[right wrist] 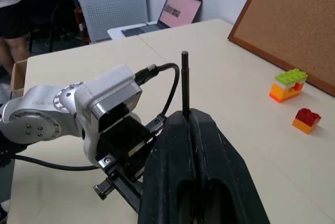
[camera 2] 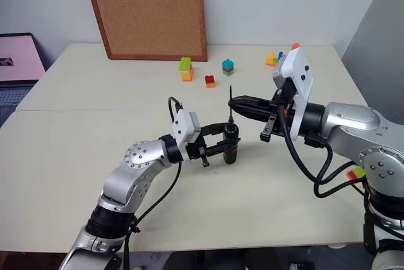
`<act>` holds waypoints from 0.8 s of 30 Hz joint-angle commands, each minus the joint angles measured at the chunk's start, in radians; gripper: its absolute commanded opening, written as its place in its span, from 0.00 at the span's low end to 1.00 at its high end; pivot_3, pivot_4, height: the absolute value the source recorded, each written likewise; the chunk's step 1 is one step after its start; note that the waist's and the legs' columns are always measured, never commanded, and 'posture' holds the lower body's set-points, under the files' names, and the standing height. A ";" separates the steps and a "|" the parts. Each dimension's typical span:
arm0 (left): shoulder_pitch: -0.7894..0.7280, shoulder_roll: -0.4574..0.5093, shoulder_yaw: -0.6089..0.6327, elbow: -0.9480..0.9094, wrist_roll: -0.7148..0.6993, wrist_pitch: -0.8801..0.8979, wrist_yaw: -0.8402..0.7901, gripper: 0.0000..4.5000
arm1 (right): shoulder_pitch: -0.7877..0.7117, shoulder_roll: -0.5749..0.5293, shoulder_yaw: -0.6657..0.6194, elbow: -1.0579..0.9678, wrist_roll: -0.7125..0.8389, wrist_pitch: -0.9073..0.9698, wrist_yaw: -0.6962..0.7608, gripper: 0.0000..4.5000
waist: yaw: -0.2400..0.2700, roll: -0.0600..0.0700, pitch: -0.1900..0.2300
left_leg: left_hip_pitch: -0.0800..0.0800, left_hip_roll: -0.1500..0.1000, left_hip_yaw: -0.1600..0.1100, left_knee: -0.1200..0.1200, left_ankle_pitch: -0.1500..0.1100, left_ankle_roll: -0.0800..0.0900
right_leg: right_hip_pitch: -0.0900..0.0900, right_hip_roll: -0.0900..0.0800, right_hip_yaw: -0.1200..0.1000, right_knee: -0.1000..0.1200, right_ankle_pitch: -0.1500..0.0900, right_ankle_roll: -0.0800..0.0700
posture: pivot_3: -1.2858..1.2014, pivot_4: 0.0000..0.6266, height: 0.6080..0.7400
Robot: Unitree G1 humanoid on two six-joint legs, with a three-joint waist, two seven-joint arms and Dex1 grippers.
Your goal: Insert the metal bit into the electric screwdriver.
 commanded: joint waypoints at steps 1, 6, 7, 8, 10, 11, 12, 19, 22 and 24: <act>0.001 0.000 -0.010 0.000 0.008 -0.002 -0.003 0.36 | 0.003 -0.009 0.019 0.002 0.004 0.030 0.000 0.09 | 0.000 0.000 0.000 | 0.000 0.000 0.000 0.000 0.000 0.000 | 0.000 0.000 0.000 0.000 0.000 0.000 | 0.52 0.24 1.00; 0.000 0.000 -0.007 0.000 0.007 0.000 -0.001 0.36 | -0.010 -0.019 -0.027 0.010 0.040 0.031 0.013 0.32 | 0.000 0.000 0.000 | -0.001 0.000 0.000 0.000 0.000 0.000 | -0.001 0.000 0.000 -0.001 0.000 0.000 | 0.52 0.24 1.00; 0.000 0.000 -0.005 0.000 0.006 0.002 0.001 0.36 | -0.011 -0.025 -0.038 0.013 0.046 0.031 0.014 0.36 | 0.000 0.000 0.000 | -0.001 0.000 0.000 0.000 0.000 0.000 | -0.001 0.000 0.000 -0.001 0.000 0.000 | 0.52 0.24 1.00; -0.002 -0.001 -0.003 -0.001 0.006 0.003 0.003 0.36 | -0.009 -0.033 -0.051 0.016 0.051 0.031 0.014 0.42 | 0.000 0.000 0.000 | -0.001 0.000 0.000 0.000 0.000 0.000 | -0.001 0.000 0.000 -0.001 0.000 0.000 | 0.52 0.24 1.00; -0.004 -0.002 0.000 -0.001 0.005 0.005 0.006 0.36 | -0.006 -0.044 -0.067 0.021 0.060 0.030 0.014 0.53 | 0.000 0.000 0.000 | -0.002 0.000 0.000 0.000 0.000 0.000 | -0.001 0.000 0.000 -0.002 0.000 0.000 | 0.52 0.24 1.00; -0.005 -0.001 0.002 -0.001 0.005 0.006 0.006 0.36 | -0.006 -0.049 -0.072 0.022 0.062 0.030 0.012 0.60 | 0.000 0.000 0.000 | -0.002 0.000 0.000 0.000 0.000 0.000 | -0.001 0.000 0.000 -0.002 0.000 0.000 | 0.52 0.24 1.00; -0.007 -0.001 0.005 -0.002 0.005 0.007 0.010 0.36 | -0.004 -0.053 -0.079 0.024 0.059 0.028 0.010 0.66 | 0.000 0.000 0.000 | -0.002 0.000 0.000 0.000 0.000 0.000 | -0.001 0.000 0.000 -0.002 0.000 0.000 | 0.52 0.24 1.00; -0.117 0.050 0.031 0.001 0.065 0.020 0.036 0.36 | 0.046 -0.144 -0.134 0.039 -0.052 -0.031 0.043 0.86 | 0.001 0.000 0.000 | -0.002 -0.001 0.000 0.000 0.000 0.000 | -0.001 0.000 -0.001 -0.001 0.000 0.000 | 0.52 0.24 1.00; -0.232 0.148 0.035 0.097 0.163 -0.022 0.021 0.36 | 0.073 -0.213 -0.155 0.045 -0.127 -0.079 0.084 0.86 | -0.001 0.000 0.001 | -0.003 -0.001 0.001 -0.001 0.000 0.000 | -0.003 0.002 -0.001 -0.002 0.000 0.000 | 0.52 0.24 1.00; -0.301 0.232 -0.009 0.177 0.257 -0.100 -0.024 0.36 | 0.096 -0.266 -0.156 0.044 -0.196 -0.131 0.127 0.86 | -0.002 0.000 0.001 | -0.005 0.000 0.002 -0.001 0.000 0.000 | -0.005 0.003 -0.001 -0.002 0.000 0.000 | 0.52 0.24 1.00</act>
